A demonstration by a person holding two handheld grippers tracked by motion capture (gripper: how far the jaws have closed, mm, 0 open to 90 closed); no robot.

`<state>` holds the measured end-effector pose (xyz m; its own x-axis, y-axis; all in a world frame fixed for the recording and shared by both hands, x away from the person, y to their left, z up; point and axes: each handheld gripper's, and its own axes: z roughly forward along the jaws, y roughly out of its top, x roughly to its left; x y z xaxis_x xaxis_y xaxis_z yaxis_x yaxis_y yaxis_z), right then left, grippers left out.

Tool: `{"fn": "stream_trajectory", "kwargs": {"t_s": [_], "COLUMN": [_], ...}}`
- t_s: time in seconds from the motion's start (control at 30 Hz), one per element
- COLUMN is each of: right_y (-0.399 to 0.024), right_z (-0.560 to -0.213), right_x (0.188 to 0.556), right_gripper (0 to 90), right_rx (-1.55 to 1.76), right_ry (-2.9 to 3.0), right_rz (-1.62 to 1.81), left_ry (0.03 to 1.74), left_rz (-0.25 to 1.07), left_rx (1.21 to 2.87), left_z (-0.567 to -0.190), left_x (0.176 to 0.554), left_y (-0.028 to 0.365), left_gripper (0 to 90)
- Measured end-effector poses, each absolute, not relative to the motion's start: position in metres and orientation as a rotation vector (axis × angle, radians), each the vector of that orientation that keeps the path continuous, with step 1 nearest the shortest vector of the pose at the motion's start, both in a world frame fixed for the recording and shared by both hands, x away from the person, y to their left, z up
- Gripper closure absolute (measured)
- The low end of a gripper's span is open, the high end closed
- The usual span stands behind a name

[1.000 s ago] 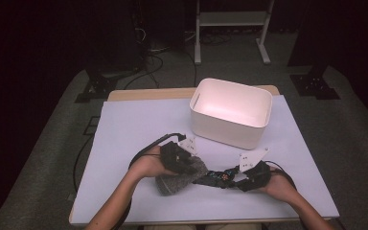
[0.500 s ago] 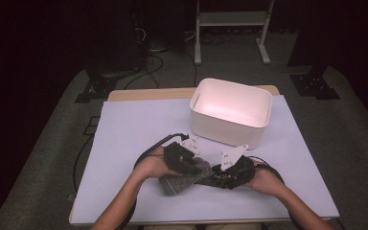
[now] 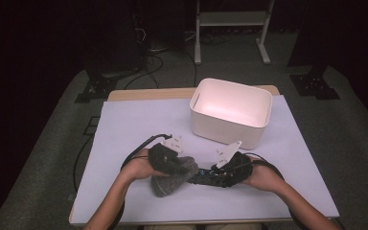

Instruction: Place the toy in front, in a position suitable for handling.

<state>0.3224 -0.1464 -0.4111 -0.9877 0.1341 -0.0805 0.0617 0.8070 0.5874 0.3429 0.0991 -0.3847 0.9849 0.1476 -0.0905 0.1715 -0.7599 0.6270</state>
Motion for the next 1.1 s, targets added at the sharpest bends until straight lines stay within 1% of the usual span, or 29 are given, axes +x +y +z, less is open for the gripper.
{"fn": "stream_trajectory", "kwargs": {"t_s": [0.17, 0.37, 0.43, 0.53, 0.77, 0.93, 1.1], "right_y": [-0.129, -0.112, -0.109, -0.105, -0.107, -0.11, -0.104], "right_z": [-0.411, -0.414, -0.413, -0.411, -0.411, -0.407, -0.398], "right_x": [0.325, 0.328, 0.329, 0.329, 0.331, 0.332, 0.334], "right_gripper": [50.0, 50.3, 55.4, 56.3, 56.7, 56.7, 56.6], "right_rx": [0.125, 0.117, 0.117, 0.102, 0.116, 0.138, 0.141], "right_ry": [2.891, 2.929, 2.946, 2.949, 2.957, 2.91, 2.846], "right_rz": [0.889, 0.826, 0.81, 0.762, 0.802, 0.917, 1.054], "left_ry": [0.221, 0.239, 0.248, 0.266, 0.263, 0.28, 0.268], "left_rz": [-0.088, -0.098, -0.096, -0.105, -0.094, -0.053, 0.009], "left_rx": [2.422, 2.395, 2.378, 2.364, 2.368, 2.331, 2.332], "left_z": [-0.388, -0.391, -0.392, -0.393, -0.391, -0.376, -0.35], "left_x": [0.347, 0.346, 0.346, 0.345, 0.346, 0.345, 0.343], "left_y": [0.099, 0.102, 0.103, 0.104, 0.104, 0.113, 0.123], "left_gripper": [77.1, 77.2, 77.5, 77.6, 77.9, 77.9, 78.2]}}
